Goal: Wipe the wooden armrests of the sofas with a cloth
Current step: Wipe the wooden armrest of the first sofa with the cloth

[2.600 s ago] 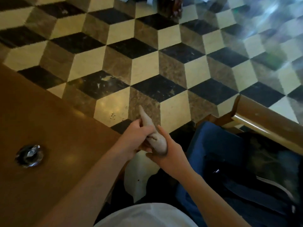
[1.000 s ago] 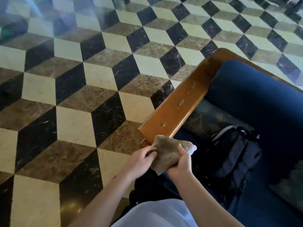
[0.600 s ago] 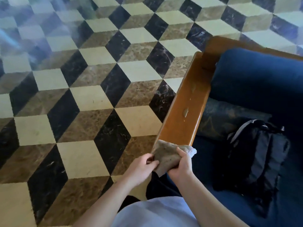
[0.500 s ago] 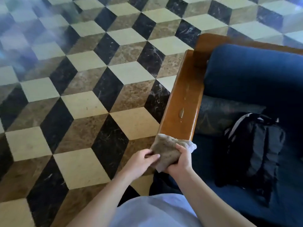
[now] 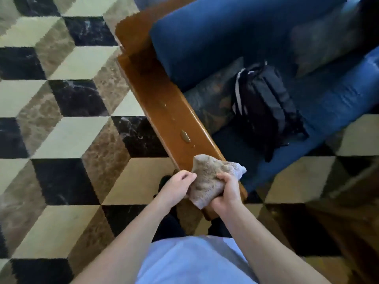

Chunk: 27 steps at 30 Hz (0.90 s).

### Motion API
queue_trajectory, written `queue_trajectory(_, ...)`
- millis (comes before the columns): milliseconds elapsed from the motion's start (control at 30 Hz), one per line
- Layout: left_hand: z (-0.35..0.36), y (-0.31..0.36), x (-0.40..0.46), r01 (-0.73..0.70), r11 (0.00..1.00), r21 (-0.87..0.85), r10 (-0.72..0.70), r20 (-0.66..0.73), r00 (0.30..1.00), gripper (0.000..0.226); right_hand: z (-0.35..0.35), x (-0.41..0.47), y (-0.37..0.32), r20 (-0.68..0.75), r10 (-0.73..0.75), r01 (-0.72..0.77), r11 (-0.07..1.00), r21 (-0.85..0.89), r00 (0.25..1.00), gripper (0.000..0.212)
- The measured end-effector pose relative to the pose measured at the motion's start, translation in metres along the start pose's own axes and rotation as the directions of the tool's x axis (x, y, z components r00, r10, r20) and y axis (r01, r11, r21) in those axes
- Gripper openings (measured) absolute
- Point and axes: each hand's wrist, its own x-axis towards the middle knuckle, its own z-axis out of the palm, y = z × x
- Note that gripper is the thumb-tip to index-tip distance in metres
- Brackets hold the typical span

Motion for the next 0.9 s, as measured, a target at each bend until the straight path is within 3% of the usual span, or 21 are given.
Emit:
queue_trajectory(133,-0.014,-0.001,0.012,-0.064,0.966,0.251,0.011,0.208,0.978,0.028,-0.027,-0.011,0.029,-0.152,-0.125,0.157,0.963,0.218,0.980,0.050)
queue_trajectory(233,-0.015,-0.001,0.026,-0.177,0.839,0.514,0.048,0.254,0.966,0.039,-0.054,-0.027,0.043,-0.257,-0.200,0.274,0.915,0.295,0.945,0.033)
queue_trajectory(400,-0.004,-0.003,0.039,-0.300,0.585,0.753,0.108,0.295,0.950,0.052,-0.095,-0.042,0.064,-0.493,-0.216,0.339,0.925,0.175,0.843,0.013)
queue_trajectory(500,-0.005,-0.011,0.040,-0.315,0.485,0.816,0.098,0.307,0.947,0.052,-0.093,-0.028,0.077,-0.601,-0.235,0.320,0.947,0.036,0.764,0.033)
queue_trajectory(600,-0.008,-0.021,0.051,-0.311,0.444,0.840,0.118,0.289,0.950,0.050,-0.078,0.010,0.080,-0.548,-0.281,0.332,0.943,-0.006,0.788,0.056)
queue_trajectory(700,-0.019,-0.024,0.068,-0.340,0.397,0.853,0.234,0.264,0.936,0.046,-0.066,0.057,0.086,-0.493,-0.333,0.316,0.941,-0.121,0.804,0.078)
queue_trajectory(767,-0.027,-0.023,0.070,-0.378,0.377,0.846,0.332,0.257,0.907,0.043,-0.070,0.074,0.098,-0.470,-0.510,0.376,0.857,-0.353,0.721,0.076)
queue_trajectory(900,-0.034,-0.025,0.094,-0.499,0.242,0.832,0.452,0.359,0.817,0.040,-0.080,0.115,0.115,-0.336,-0.807,0.502,0.573,-0.648,0.486,0.077)
